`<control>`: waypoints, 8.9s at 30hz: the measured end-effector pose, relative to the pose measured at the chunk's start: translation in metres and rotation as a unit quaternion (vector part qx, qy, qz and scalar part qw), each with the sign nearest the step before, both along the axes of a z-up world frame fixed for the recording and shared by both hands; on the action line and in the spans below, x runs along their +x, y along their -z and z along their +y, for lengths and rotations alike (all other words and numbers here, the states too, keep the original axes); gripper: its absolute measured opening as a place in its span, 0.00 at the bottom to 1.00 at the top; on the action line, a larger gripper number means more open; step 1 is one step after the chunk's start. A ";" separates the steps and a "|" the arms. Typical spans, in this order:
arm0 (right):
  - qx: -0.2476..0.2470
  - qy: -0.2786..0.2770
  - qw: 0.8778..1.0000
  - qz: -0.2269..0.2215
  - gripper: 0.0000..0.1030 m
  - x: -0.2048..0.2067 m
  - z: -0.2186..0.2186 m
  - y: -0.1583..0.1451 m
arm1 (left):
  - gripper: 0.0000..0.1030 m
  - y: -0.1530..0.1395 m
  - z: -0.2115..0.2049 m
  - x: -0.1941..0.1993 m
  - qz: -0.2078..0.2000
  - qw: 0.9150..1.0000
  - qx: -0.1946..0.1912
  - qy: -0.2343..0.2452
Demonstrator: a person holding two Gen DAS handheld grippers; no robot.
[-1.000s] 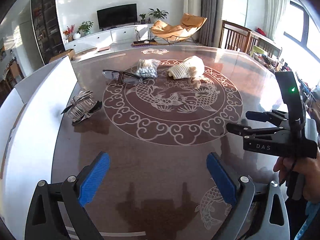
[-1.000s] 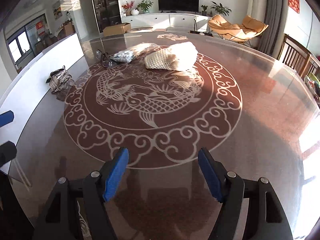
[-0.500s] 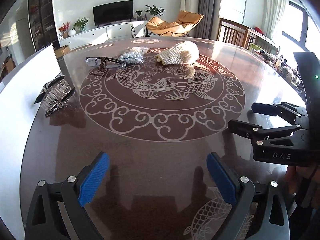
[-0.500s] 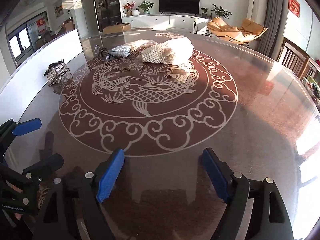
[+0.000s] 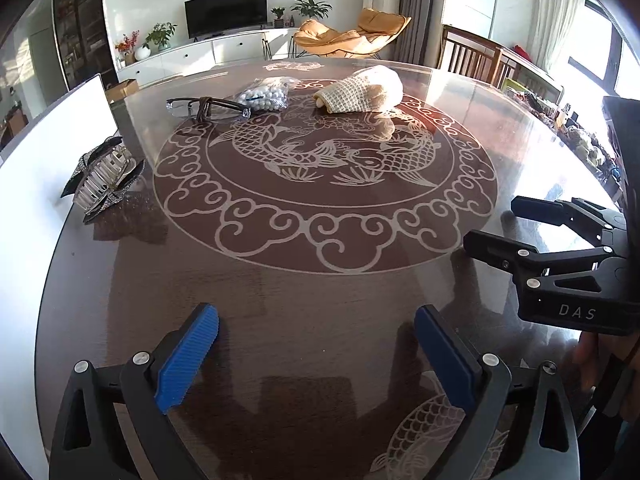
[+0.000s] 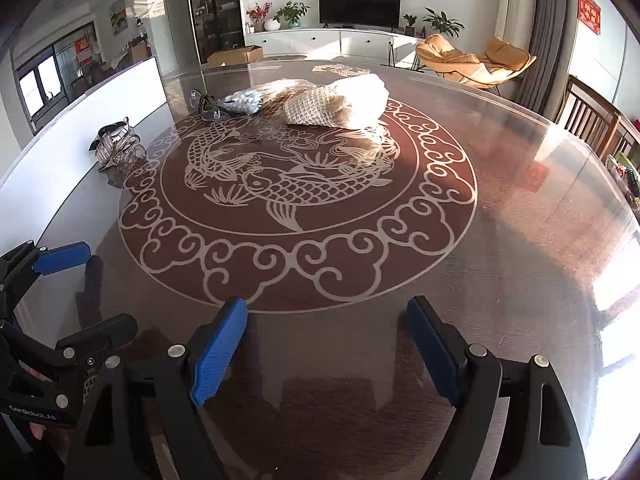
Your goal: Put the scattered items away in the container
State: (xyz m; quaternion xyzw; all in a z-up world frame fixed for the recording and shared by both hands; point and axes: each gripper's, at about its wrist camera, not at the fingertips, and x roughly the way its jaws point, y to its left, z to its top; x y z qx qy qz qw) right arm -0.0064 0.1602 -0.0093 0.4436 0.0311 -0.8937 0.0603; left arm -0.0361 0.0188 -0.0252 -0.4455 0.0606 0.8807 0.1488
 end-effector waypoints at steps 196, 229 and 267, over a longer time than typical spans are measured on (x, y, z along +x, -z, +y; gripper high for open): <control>-0.052 -0.091 0.994 0.023 0.66 0.047 -0.001 -0.004 | 1.00 0.004 -0.017 -0.040 -0.009 0.999 -0.015 -0.040; -0.097 -0.121 0.988 0.013 0.30 0.063 -0.029 -0.045 | 0.46 -0.047 -0.053 0.036 0.012 0.997 0.061 -0.054; -0.055 -0.390 0.916 -0.075 0.33 -0.168 -0.460 -0.069 | 0.46 -0.063 -0.401 -0.087 -0.054 0.942 0.020 -0.331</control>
